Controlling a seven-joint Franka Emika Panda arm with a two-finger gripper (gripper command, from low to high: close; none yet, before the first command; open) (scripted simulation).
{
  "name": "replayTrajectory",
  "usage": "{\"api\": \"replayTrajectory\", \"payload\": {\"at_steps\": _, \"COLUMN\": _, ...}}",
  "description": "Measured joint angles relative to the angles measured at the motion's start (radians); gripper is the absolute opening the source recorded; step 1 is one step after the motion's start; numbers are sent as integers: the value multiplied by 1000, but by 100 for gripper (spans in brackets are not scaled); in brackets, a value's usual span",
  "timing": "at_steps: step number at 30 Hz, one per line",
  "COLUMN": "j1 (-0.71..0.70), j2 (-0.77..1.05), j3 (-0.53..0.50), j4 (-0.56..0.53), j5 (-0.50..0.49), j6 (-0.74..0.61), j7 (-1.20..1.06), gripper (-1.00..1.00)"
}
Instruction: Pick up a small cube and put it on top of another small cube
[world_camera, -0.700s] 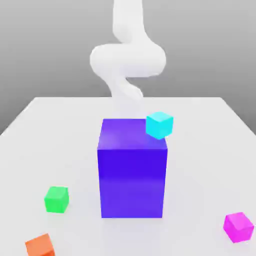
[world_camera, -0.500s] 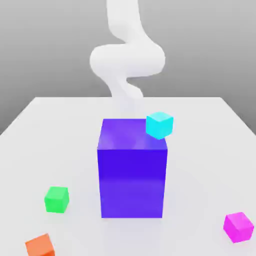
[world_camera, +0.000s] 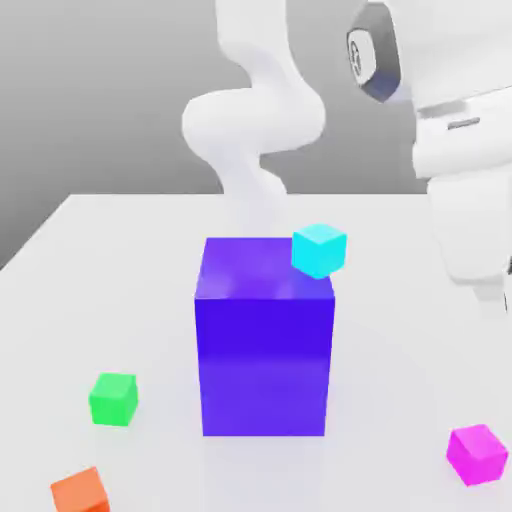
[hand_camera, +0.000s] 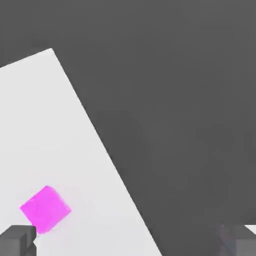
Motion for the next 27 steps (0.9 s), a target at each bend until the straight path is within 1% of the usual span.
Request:
{"api": "replayTrajectory", "payload": {"at_steps": 5, "j1": 44, "j2": 152, "j3": 29, "j4": -12, "j5": -50, "j6": 64, "j7": -144, "gripper": 0}}
{"api": "replayTrajectory", "payload": {"at_steps": 11, "j1": 97, "j2": 322, "j3": 44, "j4": -25, "j5": -203, "j6": 148, "j7": -240, "gripper": 0}}
{"api": "replayTrajectory", "payload": {"at_steps": 15, "j1": 96, "j2": 465, "j3": 53, "j4": 1, "j5": -215, "j6": 257, "j7": -254, "gripper": 0}}
{"api": "replayTrajectory", "payload": {"at_steps": 16, "j1": 94, "j2": 490, "j3": 56, "j4": 5, "j5": -213, "j6": 275, "j7": -256, "gripper": -100}}
{"api": "replayTrajectory", "payload": {"at_steps": 22, "j1": 93, "j2": 502, "j3": 57, "j4": 8, "j5": -213, "j6": 282, "j7": -257, "gripper": -100}}
{"api": "replayTrajectory", "payload": {"at_steps": 24, "j1": 97, "j2": 463, "j3": 52, "j4": 0, "j5": -218, "j6": 252, "j7": -254, "gripper": -100}}
{"api": "replayTrajectory", "payload": {"at_steps": 27, "j1": 102, "j2": 361, "j3": 46, "j4": -22, "j5": -225, "j6": 172, "j7": -248, "gripper": -100}}
